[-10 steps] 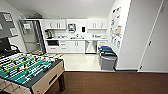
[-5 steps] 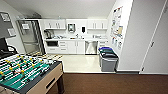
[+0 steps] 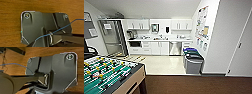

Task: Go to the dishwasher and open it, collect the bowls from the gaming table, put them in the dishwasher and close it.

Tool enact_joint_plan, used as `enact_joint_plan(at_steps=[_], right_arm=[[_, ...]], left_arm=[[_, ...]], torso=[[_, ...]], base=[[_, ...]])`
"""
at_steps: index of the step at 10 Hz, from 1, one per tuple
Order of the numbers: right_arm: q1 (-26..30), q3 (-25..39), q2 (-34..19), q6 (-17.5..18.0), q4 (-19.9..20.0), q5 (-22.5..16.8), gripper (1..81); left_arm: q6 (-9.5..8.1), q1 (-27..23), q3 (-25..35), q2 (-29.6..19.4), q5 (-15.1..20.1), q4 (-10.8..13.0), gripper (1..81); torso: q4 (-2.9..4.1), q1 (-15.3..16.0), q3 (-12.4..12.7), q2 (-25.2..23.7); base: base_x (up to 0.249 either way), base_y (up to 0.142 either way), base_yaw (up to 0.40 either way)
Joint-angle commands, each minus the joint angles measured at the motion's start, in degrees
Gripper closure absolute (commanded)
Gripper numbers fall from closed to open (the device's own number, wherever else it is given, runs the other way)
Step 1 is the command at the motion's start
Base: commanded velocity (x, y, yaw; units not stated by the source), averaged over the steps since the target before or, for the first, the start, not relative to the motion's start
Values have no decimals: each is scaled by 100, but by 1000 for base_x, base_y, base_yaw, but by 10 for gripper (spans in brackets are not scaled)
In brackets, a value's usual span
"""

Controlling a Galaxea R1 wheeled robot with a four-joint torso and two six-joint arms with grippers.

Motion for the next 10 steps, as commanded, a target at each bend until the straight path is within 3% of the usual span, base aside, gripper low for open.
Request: enact_joint_plan(at_steps=[1, 10], right_arm=[[245, 31, -130, -17, 56, -303, 10], [237, -180, 28, -17, 38, -303, 10]], left_arm=[[26, -286, 62, -117, 247, 75, 10], [26, -286, 36, -117, 247, 75, 10]], torso=[[0, 0, 0, 0], [0, 2, 0, 0]], base=[[201, 0, 0], [201, 0, 0]])
